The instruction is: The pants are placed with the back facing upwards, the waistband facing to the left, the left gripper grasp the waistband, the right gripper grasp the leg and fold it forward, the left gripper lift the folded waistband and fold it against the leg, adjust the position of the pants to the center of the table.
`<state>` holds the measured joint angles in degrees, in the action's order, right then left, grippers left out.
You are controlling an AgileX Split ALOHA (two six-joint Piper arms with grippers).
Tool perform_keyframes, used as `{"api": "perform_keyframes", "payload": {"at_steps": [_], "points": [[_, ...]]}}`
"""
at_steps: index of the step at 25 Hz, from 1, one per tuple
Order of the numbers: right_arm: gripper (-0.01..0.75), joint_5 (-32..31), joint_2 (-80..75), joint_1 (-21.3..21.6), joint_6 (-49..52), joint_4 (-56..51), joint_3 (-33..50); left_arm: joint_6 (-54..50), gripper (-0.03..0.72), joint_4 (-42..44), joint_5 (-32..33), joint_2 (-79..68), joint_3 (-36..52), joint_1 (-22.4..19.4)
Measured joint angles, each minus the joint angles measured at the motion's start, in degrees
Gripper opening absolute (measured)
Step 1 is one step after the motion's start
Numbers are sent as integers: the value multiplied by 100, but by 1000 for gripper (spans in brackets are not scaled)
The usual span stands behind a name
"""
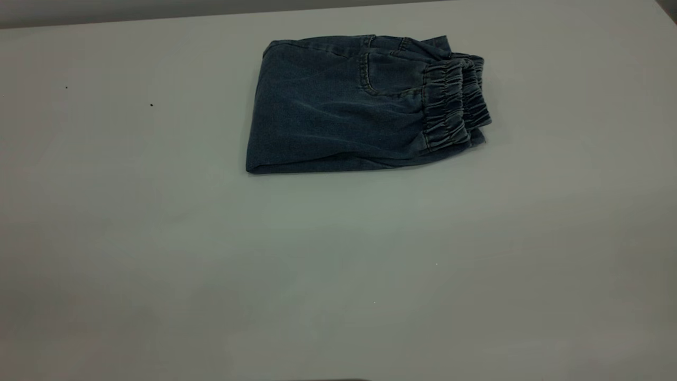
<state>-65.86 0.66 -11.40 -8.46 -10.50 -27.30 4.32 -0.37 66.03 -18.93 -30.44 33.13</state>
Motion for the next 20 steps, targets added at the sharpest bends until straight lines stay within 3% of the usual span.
{"api": "perform_keyframes", "payload": {"at_steps": [20], "points": [[490, 0, 0, 0, -8, 6, 0, -13, 497, -301, -215, 0, 235, 0]]}}
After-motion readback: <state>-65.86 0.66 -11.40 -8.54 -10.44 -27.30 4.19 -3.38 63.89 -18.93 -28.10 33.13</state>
